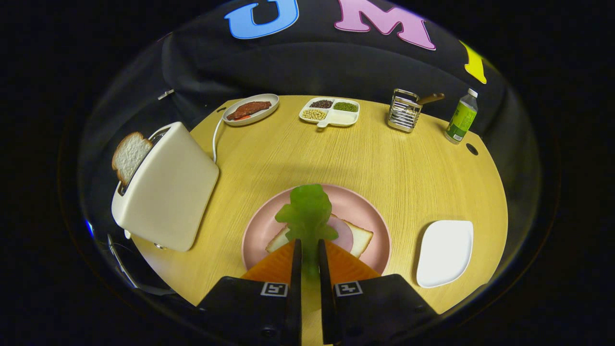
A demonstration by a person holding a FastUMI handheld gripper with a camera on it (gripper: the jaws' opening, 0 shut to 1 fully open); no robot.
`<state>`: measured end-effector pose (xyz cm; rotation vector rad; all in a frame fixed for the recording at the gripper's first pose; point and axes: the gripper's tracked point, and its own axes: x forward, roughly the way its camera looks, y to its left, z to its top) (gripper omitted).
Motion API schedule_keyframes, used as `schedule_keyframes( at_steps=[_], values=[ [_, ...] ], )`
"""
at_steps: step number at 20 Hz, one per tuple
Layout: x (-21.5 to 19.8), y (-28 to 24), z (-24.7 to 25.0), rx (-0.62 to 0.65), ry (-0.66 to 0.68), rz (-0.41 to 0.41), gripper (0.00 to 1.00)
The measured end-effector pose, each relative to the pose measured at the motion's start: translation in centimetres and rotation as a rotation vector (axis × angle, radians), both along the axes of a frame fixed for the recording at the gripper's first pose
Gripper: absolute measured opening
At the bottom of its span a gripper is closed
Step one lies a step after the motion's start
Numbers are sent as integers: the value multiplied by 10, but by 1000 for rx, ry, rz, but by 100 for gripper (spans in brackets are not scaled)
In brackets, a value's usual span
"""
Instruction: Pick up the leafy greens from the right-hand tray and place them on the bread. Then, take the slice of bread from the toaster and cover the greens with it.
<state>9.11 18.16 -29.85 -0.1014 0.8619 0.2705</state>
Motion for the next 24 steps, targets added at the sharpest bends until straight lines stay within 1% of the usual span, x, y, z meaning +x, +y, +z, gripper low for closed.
schedule_keyframes(
  at_steps=[1, 3, 5, 6, 7, 12, 13, 14, 17, 21, 24],
  values=[
    [2, -1, -1, -15, -10, 0, 26],
    [5, -7, -4, -47, -24, -9, 33],
    [6, -6, -5, -45, -22, -18, 53],
    [7, -5, -3, -43, -26, -22, 58],
    [9, -5, -4, -40, -28, -24, 65],
    [11, -2, 8, -14, -55, -22, 81],
    [11, 1, 12, -3, -70, -21, 94],
    [11, 5, 23, 13, -87, -16, 100],
    [13, 21, 59, 49, -172, 5, 99],
    [16, 54, 125, 118, -305, 45, 99],
    [14, 90, 165, 173, -375, 109, 99]
  ],
)
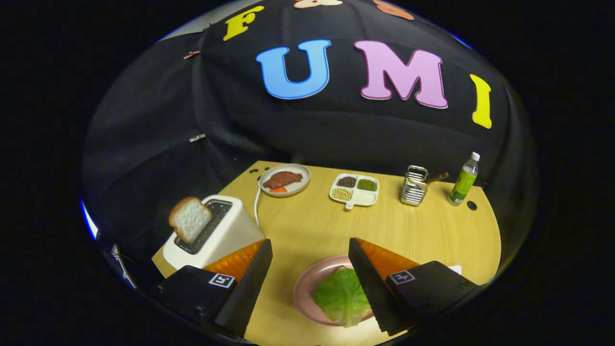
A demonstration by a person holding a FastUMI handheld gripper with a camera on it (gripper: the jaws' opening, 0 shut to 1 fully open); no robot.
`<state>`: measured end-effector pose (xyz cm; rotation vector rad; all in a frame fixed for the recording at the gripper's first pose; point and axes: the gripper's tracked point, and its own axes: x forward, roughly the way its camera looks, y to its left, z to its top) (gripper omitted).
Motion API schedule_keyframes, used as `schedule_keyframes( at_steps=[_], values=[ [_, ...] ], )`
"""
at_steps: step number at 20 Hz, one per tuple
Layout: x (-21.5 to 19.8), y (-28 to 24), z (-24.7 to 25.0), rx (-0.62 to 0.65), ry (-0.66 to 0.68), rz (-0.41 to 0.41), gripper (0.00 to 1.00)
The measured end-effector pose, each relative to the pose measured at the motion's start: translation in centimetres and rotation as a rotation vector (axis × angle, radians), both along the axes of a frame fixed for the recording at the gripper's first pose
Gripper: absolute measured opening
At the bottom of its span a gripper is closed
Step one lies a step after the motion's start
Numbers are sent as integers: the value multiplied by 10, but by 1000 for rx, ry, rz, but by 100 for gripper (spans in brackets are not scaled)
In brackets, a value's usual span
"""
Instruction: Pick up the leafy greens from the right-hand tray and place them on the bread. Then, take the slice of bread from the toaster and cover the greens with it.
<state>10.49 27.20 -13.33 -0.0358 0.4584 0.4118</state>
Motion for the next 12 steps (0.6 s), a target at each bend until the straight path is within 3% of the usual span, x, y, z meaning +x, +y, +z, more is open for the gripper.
schedule_keyframes(
  at_steps=[6, 12],
  values=[
    [-22, 86, 37, 4, -49, 185, 99],
    [-35, 157, 28, -31, -43, 316, 99]
  ],
)
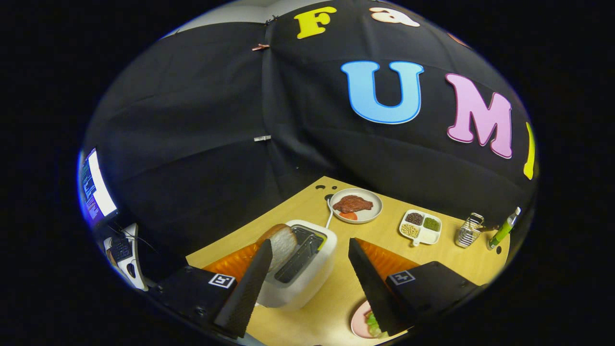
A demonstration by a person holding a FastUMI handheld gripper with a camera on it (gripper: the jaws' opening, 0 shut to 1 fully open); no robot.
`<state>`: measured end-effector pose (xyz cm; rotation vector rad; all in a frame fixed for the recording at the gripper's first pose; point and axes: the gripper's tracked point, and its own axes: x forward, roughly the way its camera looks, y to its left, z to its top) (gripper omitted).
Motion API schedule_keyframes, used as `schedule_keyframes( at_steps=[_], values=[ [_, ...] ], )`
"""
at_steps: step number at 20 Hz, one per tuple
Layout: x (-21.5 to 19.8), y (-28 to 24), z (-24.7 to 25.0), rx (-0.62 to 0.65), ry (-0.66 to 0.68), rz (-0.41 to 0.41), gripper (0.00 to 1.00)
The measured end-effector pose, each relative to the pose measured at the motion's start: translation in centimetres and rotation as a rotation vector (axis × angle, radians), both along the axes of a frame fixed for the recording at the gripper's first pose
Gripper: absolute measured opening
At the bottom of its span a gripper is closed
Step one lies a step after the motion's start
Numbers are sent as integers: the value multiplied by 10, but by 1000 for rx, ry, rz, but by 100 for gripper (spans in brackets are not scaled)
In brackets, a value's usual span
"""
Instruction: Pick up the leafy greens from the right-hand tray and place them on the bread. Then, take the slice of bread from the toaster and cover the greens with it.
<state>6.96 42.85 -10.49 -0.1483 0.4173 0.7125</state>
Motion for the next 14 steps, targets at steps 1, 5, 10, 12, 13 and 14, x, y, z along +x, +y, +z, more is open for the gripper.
schedule_keyframes(
  at_steps=[1, 5, 10, 12, 13, 14],
  values=[
    [-1, 11, -3, 1, 9, 12, 99],
    [-1, 45, -22, -27, 42, 39, 99],
    [6, 79, -57, -40, 118, 32, 99],
    [9, 87, -67, -45, 137, 25, 99],
    [13, 90, -70, -51, 133, 16, 99],
    [16, 91, -72, -62, 124, 6, 99]
  ],
)
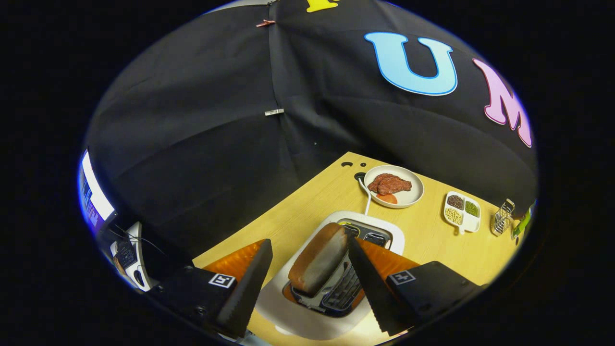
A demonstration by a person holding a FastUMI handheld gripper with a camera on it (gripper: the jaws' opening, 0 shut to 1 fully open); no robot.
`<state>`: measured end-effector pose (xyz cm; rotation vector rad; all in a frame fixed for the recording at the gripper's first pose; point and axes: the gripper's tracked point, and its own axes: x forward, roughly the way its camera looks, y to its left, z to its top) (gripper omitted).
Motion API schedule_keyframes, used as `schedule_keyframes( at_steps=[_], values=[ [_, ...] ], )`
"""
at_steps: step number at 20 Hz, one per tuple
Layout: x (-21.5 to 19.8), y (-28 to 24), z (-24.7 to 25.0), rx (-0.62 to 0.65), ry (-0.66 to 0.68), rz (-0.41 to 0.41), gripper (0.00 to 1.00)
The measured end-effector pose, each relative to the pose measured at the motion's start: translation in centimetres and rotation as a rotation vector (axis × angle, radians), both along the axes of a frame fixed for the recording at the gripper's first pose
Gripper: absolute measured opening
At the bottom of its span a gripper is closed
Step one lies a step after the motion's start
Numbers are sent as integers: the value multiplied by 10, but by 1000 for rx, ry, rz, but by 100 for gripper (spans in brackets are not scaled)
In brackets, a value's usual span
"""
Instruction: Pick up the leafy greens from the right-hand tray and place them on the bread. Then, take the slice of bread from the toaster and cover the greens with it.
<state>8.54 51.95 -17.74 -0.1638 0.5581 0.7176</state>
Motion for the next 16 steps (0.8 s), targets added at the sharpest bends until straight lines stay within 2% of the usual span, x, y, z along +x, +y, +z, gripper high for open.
schedule_keyframes(
  at_steps=[4, 6, 13, 15, 16],
  values=[
    [7, 3, -14, -45, -16, -21, 96],
    [8, -1, -19, -63, -13, -31, 90],
    [9, -8, -19, -90, -29, -61, 37],
    [10, -11, -19, -89, -17, -71, 24],
    [9, -11, -18, -87, -13, -58, 21]
  ],
)
